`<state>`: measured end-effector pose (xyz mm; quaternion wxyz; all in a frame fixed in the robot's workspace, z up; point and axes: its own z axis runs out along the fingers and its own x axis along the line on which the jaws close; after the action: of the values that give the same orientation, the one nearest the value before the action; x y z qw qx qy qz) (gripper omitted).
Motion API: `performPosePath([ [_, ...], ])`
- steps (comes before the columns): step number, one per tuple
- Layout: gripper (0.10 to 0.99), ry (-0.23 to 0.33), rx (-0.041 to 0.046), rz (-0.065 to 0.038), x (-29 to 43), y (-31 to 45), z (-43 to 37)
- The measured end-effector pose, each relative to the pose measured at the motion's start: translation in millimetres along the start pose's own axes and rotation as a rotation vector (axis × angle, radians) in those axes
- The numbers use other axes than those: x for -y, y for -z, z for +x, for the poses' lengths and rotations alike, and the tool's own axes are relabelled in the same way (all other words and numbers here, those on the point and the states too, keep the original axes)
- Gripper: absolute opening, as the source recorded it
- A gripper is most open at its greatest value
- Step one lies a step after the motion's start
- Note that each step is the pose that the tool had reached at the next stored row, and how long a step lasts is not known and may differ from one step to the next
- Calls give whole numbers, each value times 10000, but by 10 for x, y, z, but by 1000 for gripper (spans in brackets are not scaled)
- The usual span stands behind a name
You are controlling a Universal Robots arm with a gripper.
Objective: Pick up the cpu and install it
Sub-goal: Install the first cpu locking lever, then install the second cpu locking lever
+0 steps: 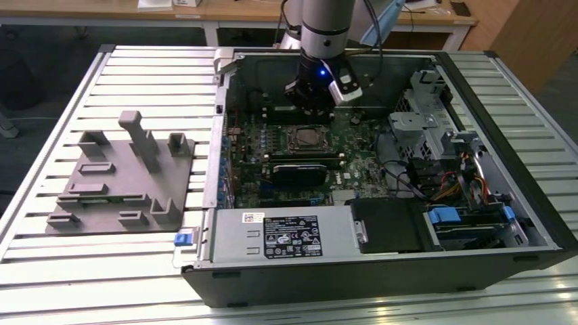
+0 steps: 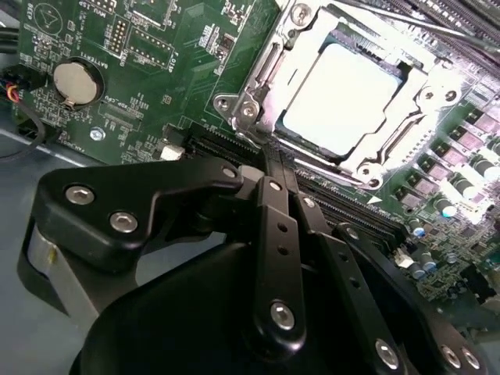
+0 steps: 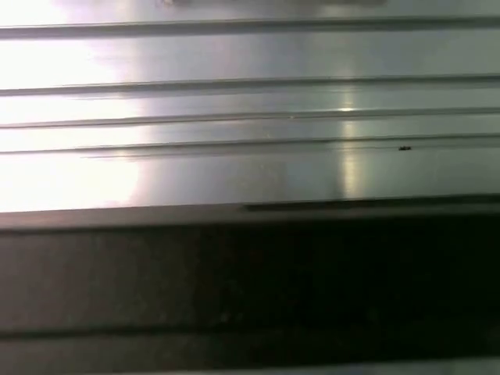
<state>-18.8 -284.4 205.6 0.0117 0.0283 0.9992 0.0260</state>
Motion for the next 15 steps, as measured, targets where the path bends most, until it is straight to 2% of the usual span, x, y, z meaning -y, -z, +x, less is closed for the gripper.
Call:
performPosePath([
  [5,106,-1,-1,1,41,3,-6],
  [15,106,-1,-1,1,67,4,-17],
])
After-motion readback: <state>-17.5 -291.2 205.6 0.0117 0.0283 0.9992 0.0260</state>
